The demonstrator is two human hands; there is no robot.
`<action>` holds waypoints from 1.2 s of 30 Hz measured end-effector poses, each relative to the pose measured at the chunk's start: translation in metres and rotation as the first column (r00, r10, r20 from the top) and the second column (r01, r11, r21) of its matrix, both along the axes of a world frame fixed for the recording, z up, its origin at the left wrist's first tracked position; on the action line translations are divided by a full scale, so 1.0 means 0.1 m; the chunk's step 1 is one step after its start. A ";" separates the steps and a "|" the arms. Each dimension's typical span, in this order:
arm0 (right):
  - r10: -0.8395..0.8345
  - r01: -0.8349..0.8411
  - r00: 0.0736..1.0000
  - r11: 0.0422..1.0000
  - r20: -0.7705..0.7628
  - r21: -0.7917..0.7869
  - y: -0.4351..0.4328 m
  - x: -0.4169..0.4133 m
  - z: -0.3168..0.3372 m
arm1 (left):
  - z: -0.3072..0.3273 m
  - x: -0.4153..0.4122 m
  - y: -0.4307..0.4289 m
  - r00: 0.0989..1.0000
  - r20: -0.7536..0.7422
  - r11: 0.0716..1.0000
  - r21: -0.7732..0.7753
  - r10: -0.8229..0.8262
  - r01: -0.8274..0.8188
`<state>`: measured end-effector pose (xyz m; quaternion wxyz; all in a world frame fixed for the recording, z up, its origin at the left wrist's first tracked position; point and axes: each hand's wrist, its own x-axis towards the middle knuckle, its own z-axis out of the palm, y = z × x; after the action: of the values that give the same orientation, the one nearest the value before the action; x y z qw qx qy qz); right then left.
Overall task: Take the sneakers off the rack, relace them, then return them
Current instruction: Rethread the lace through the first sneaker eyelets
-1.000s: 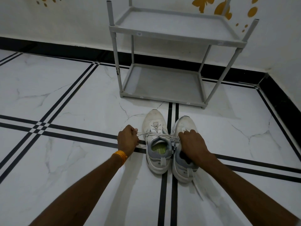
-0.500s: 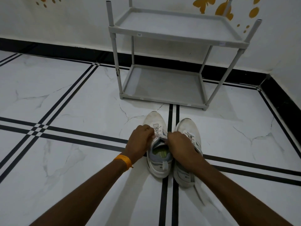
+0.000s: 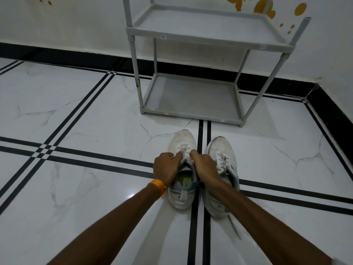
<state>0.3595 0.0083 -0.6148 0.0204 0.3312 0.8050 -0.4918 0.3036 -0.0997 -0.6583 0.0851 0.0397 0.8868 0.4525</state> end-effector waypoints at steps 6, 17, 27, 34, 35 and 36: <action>-0.158 0.158 0.987 0.987 -0.019 -0.002 -0.09 -0.07 -0.14 | 0.04 -0.11 -0.10 0.988 -0.146 0.999 -0.016 0.046 -0.048; -0.351 0.333 0.928 0.932 -0.127 -0.140 -0.18 0.04 -0.30 | 0.03 -0.10 -0.22 0.974 -0.226 0.997 -0.068 0.015 -0.031; -0.328 0.310 0.933 0.942 -0.150 -0.127 -0.23 -0.05 -0.34 | 0.03 -0.11 -0.32 0.979 -0.204 0.996 -0.093 -0.001 -0.018; -0.204 0.183 0.974 0.963 -0.096 -0.199 -0.56 -0.27 -0.26 | 0.04 -0.31 -0.65 0.954 -0.299 0.988 -0.140 0.023 -0.068; -0.171 0.150 0.982 0.963 -0.079 -0.224 -0.61 -0.30 -0.22 | 0.02 -0.36 -0.72 0.951 -0.310 0.983 -0.169 0.009 -0.064; -0.126 0.108 0.990 0.962 -0.059 -0.250 -0.63 -0.33 -0.17 | 0.01 -0.40 -0.77 0.950 -0.313 0.976 -0.209 -0.014 -0.055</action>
<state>0.3267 -0.0550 -0.6322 0.0024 0.3547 0.7168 -0.6003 0.2633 -0.1768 -0.6572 -0.0573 0.0921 0.9332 0.3427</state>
